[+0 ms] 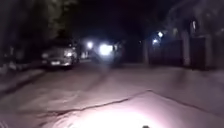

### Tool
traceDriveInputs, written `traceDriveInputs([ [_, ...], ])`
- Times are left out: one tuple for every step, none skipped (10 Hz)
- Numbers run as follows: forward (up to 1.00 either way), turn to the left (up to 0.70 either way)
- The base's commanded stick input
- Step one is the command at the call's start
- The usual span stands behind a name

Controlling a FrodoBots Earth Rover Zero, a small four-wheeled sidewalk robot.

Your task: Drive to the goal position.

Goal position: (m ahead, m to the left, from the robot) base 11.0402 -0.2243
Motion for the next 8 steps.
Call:
traceDriveInputs([
  [0.70,0.01],
  [0.70,-0.04],
  [0.70,-0.17],
  [0.70,-0.33],
  [0.70,-0.33],
  [0.70,-0.06],
  [0.70,0.01],
  [0.70,0.01],
])
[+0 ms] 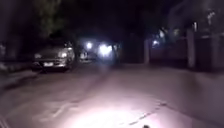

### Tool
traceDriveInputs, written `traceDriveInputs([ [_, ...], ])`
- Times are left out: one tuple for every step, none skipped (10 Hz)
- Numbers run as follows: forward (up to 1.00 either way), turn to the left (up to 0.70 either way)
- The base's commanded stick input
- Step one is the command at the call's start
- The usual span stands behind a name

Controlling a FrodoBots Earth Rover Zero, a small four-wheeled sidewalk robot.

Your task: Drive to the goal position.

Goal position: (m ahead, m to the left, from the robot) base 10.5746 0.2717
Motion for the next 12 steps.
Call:
traceDriveInputs([
  [0.70,0.01],
  [0.70,0.01],
  [0.70,0.01],
  [0.70,0.01],
  [0.70,0.01],
  [0.70,0.01],
  [0.70,0.01],
  [0.70,0.01],
  [0.70,0.01],
  [0.70,0.01],
  [0.70,0.01],
  [0.70,0.01],
])
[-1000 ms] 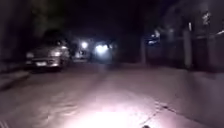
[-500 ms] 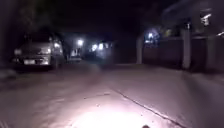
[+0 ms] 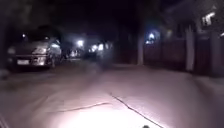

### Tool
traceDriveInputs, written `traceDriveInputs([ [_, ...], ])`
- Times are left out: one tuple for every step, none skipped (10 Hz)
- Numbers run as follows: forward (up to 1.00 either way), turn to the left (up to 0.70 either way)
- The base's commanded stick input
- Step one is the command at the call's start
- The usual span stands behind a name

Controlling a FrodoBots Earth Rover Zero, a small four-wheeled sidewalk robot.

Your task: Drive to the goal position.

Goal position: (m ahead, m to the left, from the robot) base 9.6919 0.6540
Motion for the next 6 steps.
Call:
traceDriveInputs([
  [0.70,0.01],
  [0.70,0.01],
  [0.70,0.01],
  [0.70,0.01],
  [0.70,0.01],
  [0.70,0.01],
])
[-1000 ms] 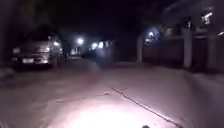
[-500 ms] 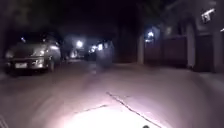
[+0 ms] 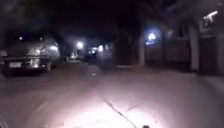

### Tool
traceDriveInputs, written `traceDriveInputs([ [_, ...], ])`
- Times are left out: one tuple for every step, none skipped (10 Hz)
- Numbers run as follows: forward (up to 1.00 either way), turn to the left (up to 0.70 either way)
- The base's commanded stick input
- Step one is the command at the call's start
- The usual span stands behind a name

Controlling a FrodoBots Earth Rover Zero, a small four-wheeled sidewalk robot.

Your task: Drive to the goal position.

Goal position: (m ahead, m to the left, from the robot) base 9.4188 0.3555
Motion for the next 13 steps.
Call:
traceDriveInputs([
  [0.70,0.01],
  [0.70,0.01],
  [0.70,0.01],
  [0.70,0.01],
  [0.70,0.01],
  [0.70,0.01],
  [0.70,0.01],
  [0.70,0.01],
  [0.70,0.01],
  [0.70,0.01],
  [0.70,0.01],
  [0.70,0.01],
  [0.70,0.01],
])
